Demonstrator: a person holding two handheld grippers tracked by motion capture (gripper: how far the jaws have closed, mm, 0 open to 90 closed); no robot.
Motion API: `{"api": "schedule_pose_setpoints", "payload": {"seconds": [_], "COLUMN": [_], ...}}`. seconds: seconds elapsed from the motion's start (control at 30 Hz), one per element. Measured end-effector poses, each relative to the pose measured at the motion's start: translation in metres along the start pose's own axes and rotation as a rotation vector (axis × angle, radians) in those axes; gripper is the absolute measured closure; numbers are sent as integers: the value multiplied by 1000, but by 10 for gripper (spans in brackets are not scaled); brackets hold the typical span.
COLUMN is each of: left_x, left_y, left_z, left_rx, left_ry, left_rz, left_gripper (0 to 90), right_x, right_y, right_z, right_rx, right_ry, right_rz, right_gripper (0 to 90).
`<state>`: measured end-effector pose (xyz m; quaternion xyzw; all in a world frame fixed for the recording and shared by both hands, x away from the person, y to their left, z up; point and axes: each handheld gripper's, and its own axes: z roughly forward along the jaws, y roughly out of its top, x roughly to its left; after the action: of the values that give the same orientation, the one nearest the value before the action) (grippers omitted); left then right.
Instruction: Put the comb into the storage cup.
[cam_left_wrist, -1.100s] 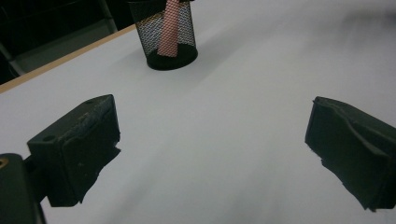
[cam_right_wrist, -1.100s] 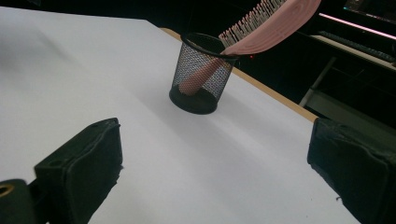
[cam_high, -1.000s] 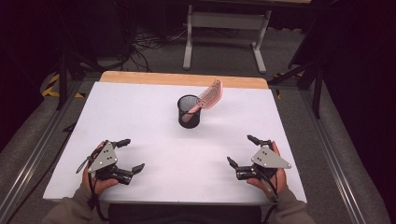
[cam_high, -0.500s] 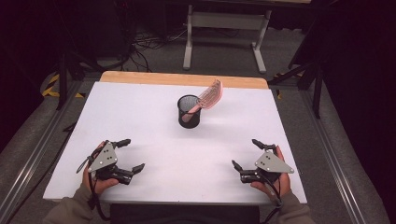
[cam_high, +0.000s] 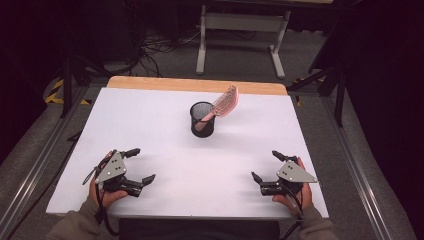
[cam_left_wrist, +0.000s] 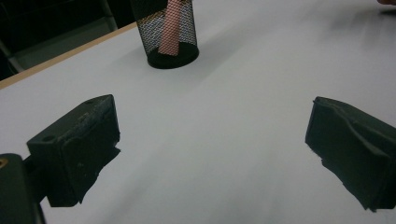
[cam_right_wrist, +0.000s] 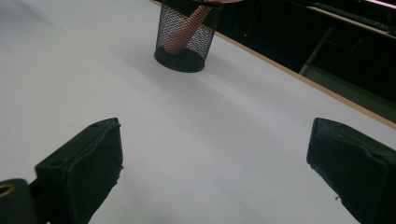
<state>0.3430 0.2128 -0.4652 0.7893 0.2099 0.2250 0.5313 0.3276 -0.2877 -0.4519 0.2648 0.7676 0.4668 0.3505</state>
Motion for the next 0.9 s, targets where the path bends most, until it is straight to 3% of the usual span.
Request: {"api": "schedule_pose_setpoints", "payload": {"seconds": [0.5,0.9], "left_x": [-3,-2], "left_y": [0,0], "left_z": [-2,-2], "left_rx": [-4,-4], "left_ry": [-11,-13], "left_rz": [12,10], "left_gripper": [37,37], "right_x": [0,1], "right_y": [2,2], "right_z": [0,2], "right_rx": [-12,-15], "right_ry": [-31,-27], "right_rz": [2,3], "right_gripper": [41,40]}}
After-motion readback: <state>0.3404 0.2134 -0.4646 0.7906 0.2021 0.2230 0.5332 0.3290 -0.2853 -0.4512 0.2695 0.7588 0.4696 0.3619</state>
